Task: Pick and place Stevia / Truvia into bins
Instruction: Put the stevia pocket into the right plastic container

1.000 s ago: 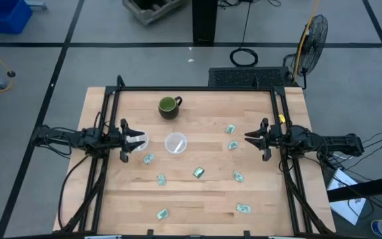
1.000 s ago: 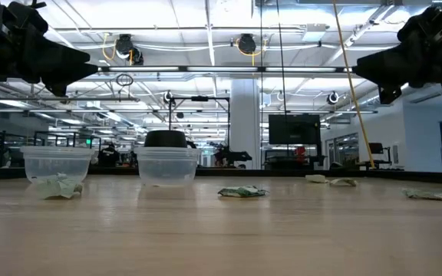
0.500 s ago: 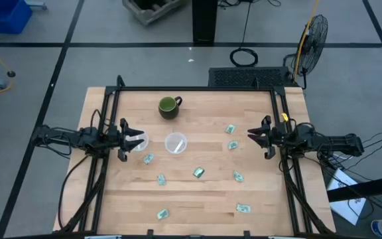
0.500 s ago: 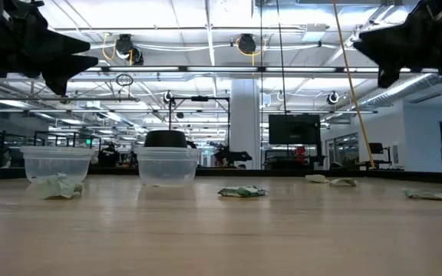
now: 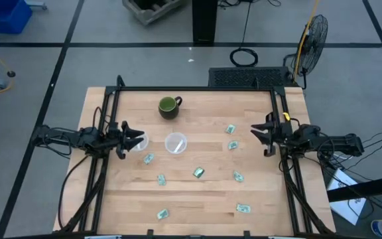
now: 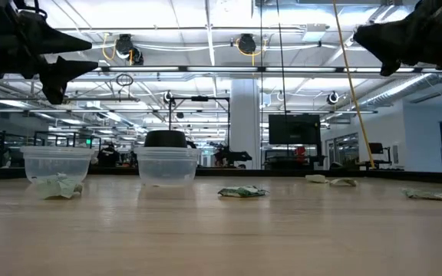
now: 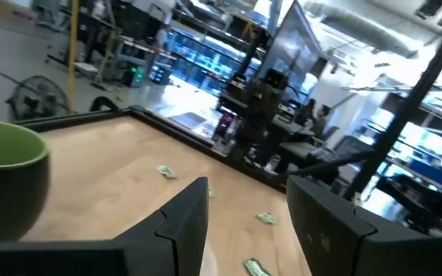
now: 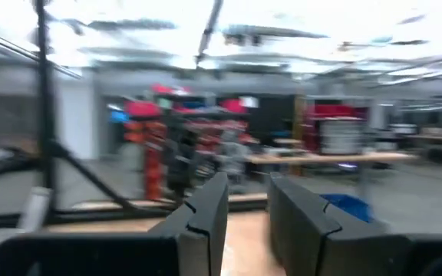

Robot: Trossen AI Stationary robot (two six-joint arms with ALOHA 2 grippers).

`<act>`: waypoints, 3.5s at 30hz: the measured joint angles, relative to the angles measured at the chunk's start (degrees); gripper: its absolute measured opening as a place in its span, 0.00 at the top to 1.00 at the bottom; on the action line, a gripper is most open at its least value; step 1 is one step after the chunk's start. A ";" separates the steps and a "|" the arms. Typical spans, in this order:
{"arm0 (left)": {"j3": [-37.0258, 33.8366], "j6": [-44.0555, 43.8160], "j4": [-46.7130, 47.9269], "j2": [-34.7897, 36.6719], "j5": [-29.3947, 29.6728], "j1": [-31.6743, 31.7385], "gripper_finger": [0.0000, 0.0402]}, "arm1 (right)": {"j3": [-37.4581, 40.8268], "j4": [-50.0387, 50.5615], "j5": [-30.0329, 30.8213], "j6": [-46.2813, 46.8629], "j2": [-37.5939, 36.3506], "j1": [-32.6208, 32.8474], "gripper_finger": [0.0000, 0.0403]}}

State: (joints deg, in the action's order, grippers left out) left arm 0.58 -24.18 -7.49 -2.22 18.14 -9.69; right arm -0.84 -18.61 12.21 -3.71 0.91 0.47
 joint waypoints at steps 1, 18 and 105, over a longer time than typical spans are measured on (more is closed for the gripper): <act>-0.02 0.02 0.12 0.00 0.80 0.00 0.54 | 0.00 0.12 2.07 -1.28 0.02 0.00 0.79; 0.07 13.16 3.54 -1.15 19.69 1.12 0.54 | -0.02 2.86 8.69 1.09 5.62 -0.15 0.79; 0.02 7.15 -0.12 -3.15 23.88 4.85 0.54 | -31.53 -32.45 -12.60 -1.26 87.00 -6.19 1.00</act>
State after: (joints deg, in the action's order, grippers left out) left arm 0.60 -17.04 -7.62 -5.37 42.02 -4.84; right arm -32.37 -51.06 -0.39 -4.96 87.91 -5.72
